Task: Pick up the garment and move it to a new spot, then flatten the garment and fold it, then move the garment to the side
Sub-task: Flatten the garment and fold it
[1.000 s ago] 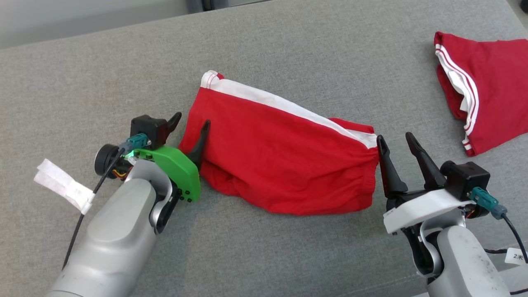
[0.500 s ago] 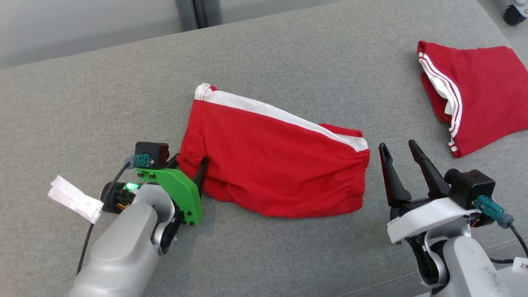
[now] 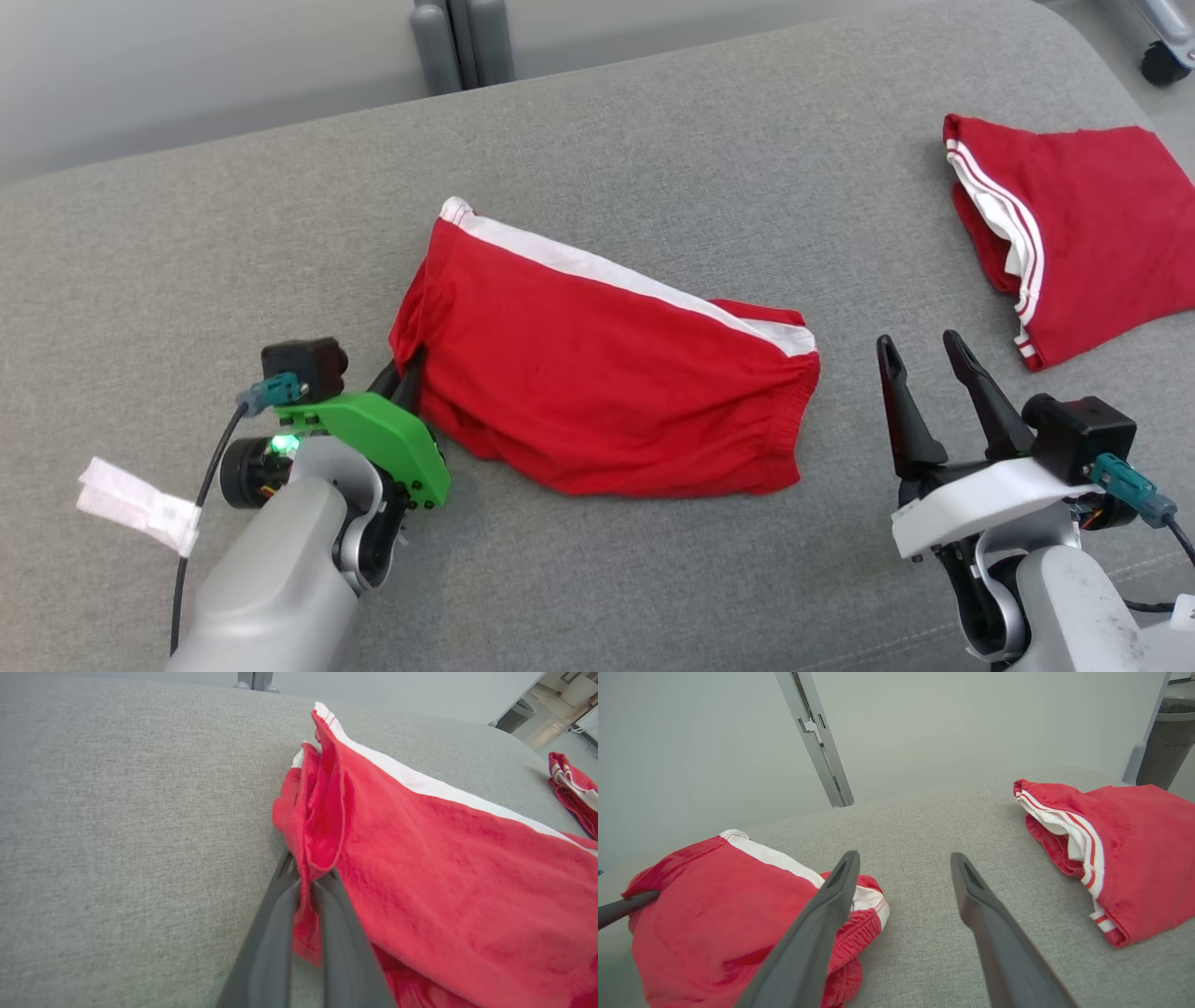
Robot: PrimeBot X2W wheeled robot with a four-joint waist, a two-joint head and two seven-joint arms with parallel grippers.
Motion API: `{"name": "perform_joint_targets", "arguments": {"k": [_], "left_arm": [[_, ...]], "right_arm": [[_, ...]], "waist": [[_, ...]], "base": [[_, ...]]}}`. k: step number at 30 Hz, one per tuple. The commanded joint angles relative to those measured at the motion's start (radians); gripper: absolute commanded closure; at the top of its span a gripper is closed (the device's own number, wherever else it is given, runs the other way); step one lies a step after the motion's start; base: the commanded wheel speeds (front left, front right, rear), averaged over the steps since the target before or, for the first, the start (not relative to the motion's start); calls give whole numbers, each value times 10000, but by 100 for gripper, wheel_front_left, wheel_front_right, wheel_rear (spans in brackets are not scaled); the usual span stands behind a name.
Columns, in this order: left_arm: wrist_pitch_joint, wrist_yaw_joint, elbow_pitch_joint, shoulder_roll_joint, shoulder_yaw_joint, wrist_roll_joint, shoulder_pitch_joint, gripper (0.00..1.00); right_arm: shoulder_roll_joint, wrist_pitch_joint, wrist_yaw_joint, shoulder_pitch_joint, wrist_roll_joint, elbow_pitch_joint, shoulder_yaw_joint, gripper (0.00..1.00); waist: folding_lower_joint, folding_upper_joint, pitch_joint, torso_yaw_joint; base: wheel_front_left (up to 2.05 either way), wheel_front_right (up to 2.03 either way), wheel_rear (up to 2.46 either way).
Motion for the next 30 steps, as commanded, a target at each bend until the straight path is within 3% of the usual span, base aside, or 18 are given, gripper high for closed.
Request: {"name": "perform_joint_targets", "arguments": {"k": [1, 15, 24, 25, 26, 27, 28, 30], "left_arm": [[-223, 72, -84, -18, 175, -229, 390, 100], [-1132, 364, -1635, -84, 821, -1149, 3352, 100], [-1181, 760, -2583, -75, 789, -1173, 4204, 100], [-1216, 838, -2691, -41, 813, -1107, 4240, 88], [-1244, 876, -2768, -6, 837, -1057, 4271, 53], [-1268, 906, -2877, 46, 883, -973, 4300, 5], [-1294, 926, -2963, 73, 942, -933, 4328, 0], [-1349, 965, -3203, 131, 1101, -777, 4377, 0]], "right_arm": [[-37, -22, -14, 181, -81, 50, -126, 0], [-37, 63, -14, 723, -434, 318, -481, 0], [-37, 80, -14, 799, -441, 576, -406, 0], [-37, 83, -14, 785, -451, 608, -402, 0], [-37, 91, -14, 768, -457, 632, -398, 0], [-37, 89, -14, 749, -463, 671, -392, 0], [-37, 76, -14, 741, -472, 699, -393, 0], [-35, 116, -14, 735, -497, 788, -403, 0]], "waist": [[0, -1, -245, 257], [0, -1, -1168, 1333], [0, -1, -1323, 1507], [0, -1, -1329, 1503], [0, -1, -1332, 1496], [0, -1, -1337, 1486], [0, -1, -1344, 1481], [0, -1, -1364, 1486]], "base": [[0, 0, 0], [0, 0, 0], [0, 0, 0], [0, 0, 0], [0, 0, 0], [0, 0, 0], [0, 0, 0], [0, 0, 0]]}}
